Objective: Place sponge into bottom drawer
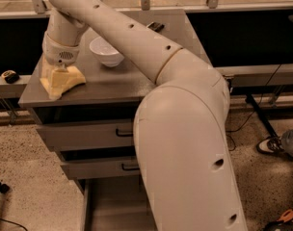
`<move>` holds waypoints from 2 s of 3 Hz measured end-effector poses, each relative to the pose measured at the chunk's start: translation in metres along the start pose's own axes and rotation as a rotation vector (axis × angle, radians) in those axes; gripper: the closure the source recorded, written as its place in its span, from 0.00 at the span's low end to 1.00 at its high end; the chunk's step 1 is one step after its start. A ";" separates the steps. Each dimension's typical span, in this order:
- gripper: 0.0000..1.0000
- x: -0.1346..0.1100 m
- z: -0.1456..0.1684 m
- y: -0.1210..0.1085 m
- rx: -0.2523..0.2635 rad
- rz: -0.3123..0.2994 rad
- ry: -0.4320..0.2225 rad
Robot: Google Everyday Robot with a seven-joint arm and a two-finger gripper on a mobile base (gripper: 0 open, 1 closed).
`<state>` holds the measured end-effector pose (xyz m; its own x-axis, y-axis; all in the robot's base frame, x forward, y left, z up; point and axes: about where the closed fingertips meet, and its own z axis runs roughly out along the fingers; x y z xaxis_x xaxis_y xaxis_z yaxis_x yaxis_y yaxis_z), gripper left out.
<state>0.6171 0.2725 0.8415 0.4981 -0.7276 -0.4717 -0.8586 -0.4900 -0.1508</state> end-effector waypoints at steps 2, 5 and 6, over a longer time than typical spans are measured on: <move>0.89 0.009 -0.009 0.005 0.030 -0.028 -0.020; 1.00 0.065 -0.085 0.100 0.213 0.285 -0.089; 1.00 0.063 -0.067 0.134 0.177 0.403 -0.119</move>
Offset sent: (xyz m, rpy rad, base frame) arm 0.0041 -0.0289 0.0121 0.0587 -0.0509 0.0139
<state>0.5420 0.1287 0.8494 0.1110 -0.7778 -0.6186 -0.9938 -0.0814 -0.0759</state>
